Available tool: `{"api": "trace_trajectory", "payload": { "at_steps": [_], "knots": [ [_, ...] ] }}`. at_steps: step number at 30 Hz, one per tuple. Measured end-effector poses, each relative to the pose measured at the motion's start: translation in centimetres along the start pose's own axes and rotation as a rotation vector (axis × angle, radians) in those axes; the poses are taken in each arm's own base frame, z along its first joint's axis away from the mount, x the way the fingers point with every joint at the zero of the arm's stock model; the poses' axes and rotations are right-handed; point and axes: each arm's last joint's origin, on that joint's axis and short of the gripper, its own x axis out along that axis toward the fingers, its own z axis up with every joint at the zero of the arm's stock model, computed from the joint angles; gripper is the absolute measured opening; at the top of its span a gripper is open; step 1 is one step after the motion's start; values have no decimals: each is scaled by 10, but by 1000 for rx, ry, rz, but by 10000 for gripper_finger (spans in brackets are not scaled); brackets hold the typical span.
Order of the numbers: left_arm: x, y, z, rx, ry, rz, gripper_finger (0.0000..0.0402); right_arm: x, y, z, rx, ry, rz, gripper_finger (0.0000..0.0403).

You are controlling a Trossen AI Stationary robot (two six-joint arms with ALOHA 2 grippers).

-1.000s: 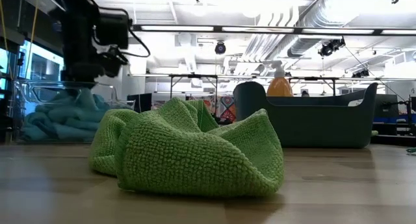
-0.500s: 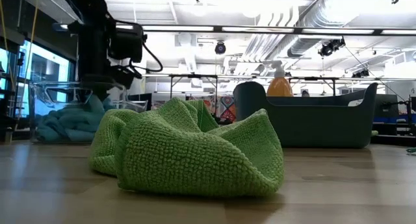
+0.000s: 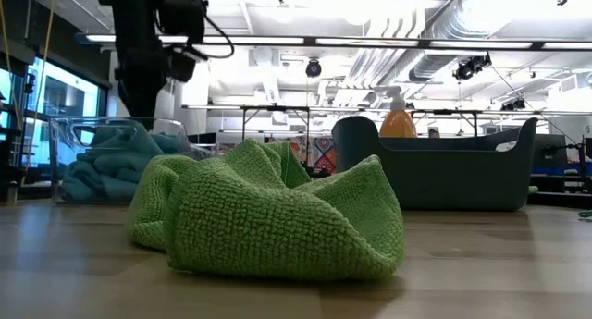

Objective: Sort microfiber towel by color & place in baskets
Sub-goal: Put the blue microfiber towel into the transparent bin, then put the green microfiber towel into the blue bin

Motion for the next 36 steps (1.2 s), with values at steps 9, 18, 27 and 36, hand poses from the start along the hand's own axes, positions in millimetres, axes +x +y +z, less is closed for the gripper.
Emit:
{"api": "trace_trajectory", "payload": {
  "at_steps": [9, 18, 27, 36],
  "knots": [
    [-55, 1, 10, 3, -169, -37, 210, 0, -1, 0, -22, -1, -4, 277],
    [-116, -41, 25, 126, -461, -212, 209, 0, -1, -7, -27, 78, 36, 277],
    [-116, -136, -5, 454, -605, -373, 209, -5, -6, -29, -42, 316, 4, 277],
    [-59, -221, -13, 625, -527, -267, 210, -15, -6, -33, -122, 366, 88, 277]
  ]
}}
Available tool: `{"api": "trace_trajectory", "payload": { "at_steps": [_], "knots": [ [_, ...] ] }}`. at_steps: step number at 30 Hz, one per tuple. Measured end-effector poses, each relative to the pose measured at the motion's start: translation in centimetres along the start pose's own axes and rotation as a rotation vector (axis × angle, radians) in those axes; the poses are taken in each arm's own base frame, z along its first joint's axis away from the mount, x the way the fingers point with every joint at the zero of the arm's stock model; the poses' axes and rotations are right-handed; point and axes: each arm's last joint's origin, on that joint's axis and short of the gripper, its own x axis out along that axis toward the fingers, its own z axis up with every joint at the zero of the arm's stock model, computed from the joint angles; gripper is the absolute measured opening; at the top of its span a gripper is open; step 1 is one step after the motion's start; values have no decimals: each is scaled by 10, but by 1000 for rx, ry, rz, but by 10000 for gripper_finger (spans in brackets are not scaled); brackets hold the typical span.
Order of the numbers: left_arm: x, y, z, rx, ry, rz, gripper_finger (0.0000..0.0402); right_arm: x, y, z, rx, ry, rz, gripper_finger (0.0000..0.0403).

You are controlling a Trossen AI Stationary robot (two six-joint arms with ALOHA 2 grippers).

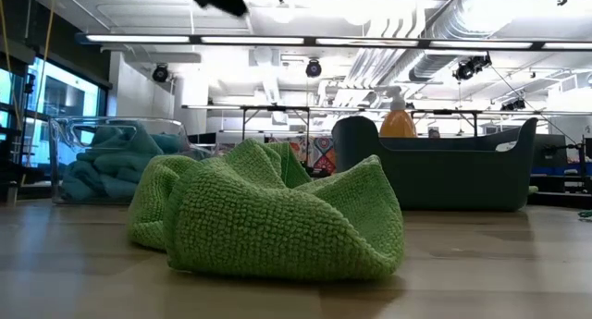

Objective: Sort microfiber towel by color & place in baskets
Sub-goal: Put the green microfiber towel into the blue bin

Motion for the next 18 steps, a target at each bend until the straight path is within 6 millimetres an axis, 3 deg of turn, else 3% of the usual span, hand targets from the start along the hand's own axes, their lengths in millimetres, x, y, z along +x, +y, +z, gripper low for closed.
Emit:
{"api": "trace_trajectory", "payload": {
  "at_steps": [6, 18],
  "knots": [
    [50, -10, -1, 31, 140, -38, 213, -6, 0, -1, -54, -17, 1, 277],
    [118, -21, -33, -20, 364, 17, 214, -7, 0, -1, -83, -14, 0, 277]
  ]
}}
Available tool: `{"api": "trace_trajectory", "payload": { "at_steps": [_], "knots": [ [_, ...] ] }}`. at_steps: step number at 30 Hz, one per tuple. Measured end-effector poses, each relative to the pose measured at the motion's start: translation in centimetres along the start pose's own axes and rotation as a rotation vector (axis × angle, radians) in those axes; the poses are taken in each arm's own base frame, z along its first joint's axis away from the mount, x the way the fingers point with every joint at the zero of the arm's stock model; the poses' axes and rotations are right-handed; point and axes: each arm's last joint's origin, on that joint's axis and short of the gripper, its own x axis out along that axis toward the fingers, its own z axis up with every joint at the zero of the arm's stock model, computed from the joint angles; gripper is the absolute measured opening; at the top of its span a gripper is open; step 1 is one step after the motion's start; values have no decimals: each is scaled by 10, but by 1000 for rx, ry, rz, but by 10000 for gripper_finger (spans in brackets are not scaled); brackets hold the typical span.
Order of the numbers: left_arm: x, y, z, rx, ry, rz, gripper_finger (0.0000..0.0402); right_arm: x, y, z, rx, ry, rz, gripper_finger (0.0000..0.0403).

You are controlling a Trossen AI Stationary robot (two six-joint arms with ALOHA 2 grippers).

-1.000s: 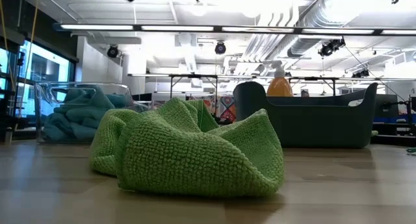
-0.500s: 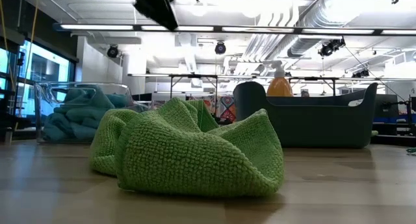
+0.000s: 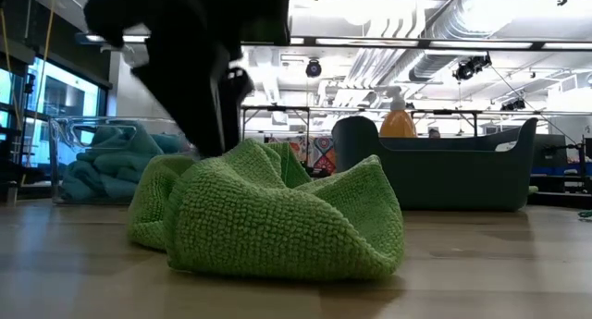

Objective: Sort microfiber towel by color & place in baskets
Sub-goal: Put the green microfiber towel into the blue bin

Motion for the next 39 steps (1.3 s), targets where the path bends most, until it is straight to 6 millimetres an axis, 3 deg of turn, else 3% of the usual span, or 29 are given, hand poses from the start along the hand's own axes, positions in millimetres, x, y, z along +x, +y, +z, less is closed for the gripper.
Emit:
{"api": "trace_trajectory", "payload": {
  "at_steps": [8, 13, 16, 20, 22, 29, 39],
  "knots": [
    [42, 1, -11, -58, 110, 21, 214, 0, 0, 0, 69, -5, -7, 277],
    [53, 7, -14, -106, 112, -19, 203, 0, 0, 2, 135, -25, -7, 277],
    [55, 8, -12, -120, 54, -25, 159, 0, 0, 3, 179, -35, -6, 277],
    [50, 9, -10, -75, 1, -40, 38, 0, -1, 5, 237, -54, -34, 277],
    [45, 11, -11, -55, -18, -48, 16, 0, -2, 5, 262, -57, -51, 277],
    [-16, 33, -27, -8, -139, -60, 4, 0, -2, 8, 337, -96, -52, 277],
    [-137, 89, -83, -174, -527, -12, 1, -1, -2, 14, 392, -155, -36, 277]
  ]
}}
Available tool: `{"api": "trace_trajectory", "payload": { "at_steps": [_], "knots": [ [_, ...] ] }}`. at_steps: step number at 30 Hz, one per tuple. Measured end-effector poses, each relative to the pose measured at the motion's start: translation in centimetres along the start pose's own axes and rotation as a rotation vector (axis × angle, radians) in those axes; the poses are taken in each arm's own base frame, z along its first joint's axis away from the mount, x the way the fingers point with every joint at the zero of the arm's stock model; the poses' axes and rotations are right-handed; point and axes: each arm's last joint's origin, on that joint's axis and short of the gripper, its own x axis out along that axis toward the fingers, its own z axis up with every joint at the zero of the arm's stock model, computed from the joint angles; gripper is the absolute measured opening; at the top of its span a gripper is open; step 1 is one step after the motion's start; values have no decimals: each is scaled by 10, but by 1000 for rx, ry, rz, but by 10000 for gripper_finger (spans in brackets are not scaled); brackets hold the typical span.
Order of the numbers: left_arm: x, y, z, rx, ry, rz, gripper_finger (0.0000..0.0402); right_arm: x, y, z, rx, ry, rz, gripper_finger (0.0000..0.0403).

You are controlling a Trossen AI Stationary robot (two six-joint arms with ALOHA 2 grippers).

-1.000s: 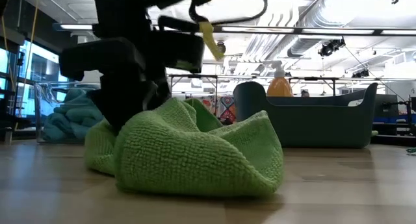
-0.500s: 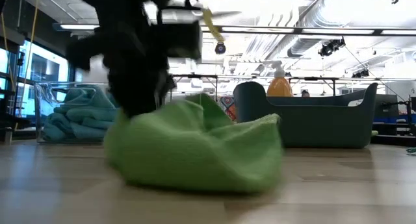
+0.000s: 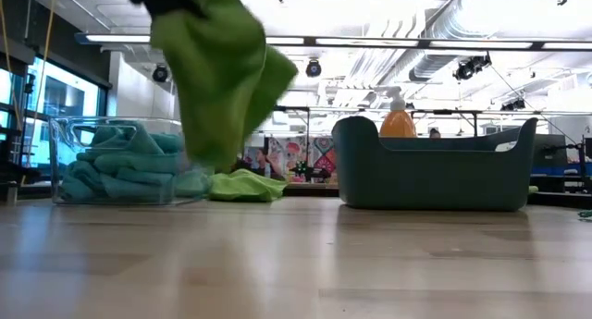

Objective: Sort microfiber towel by color & place in baskets
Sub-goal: Put the green microfiber towel into the blue bin

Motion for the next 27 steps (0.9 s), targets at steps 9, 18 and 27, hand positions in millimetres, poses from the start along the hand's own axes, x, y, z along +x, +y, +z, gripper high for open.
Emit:
{"api": "trace_trajectory", "payload": {
  "at_steps": [9, 18, 27],
  "knots": [
    [-71, 46, 20, -144, -388, 127, 1, 0, 3, 7, -59, -77, 31, 277],
    [-66, 71, 50, -195, -634, 108, 0, 0, 4, 10, -202, -106, 40, 277],
    [-46, 82, 55, -244, -618, 80, 0, 5, 8, 22, -366, -226, 59, 277]
  ]
}}
